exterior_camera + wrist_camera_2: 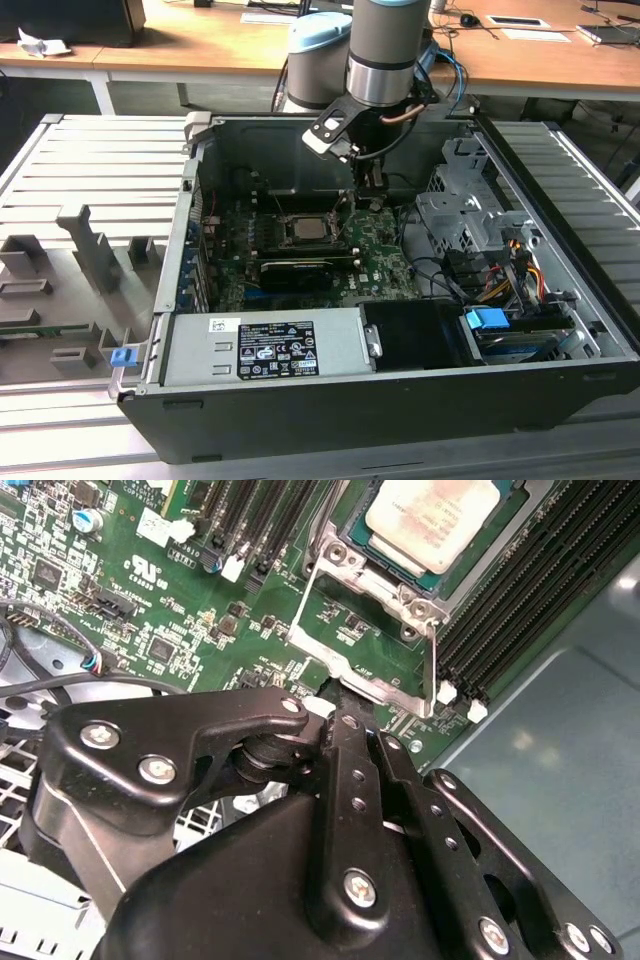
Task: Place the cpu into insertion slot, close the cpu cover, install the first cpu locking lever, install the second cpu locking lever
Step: 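Close the cpu cover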
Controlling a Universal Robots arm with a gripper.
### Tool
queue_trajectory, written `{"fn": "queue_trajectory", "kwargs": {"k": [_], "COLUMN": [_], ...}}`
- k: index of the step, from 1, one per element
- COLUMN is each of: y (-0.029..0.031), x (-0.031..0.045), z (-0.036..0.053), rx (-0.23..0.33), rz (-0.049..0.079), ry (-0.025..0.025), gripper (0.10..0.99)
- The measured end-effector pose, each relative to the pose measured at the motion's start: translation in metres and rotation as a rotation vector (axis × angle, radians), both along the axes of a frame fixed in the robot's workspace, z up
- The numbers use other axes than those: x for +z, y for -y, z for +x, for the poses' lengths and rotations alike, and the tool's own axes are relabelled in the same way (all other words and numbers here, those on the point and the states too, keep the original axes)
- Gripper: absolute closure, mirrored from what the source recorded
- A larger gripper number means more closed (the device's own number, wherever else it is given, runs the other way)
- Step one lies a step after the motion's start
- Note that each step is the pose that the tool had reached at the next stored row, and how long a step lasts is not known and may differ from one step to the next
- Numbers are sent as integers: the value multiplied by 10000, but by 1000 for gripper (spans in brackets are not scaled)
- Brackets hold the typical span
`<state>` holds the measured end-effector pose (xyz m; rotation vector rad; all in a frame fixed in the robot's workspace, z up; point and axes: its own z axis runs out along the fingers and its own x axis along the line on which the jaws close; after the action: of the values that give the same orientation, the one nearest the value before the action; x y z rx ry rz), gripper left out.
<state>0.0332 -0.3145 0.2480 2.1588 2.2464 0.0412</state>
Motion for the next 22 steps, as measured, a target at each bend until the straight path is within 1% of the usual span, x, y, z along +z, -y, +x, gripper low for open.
{"fn": "queue_trajectory", "kwargs": {"k": [8, 11, 17, 22], "y": [0, 0, 0, 0], "x": [0, 0, 0, 0], "z": [-44, -102, -127, -168], "rx": [0, 0, 1, 1], "rz": [0, 0, 0, 0], "ry": [0, 0, 0, 0], "gripper": [980, 980, 980, 980]}}
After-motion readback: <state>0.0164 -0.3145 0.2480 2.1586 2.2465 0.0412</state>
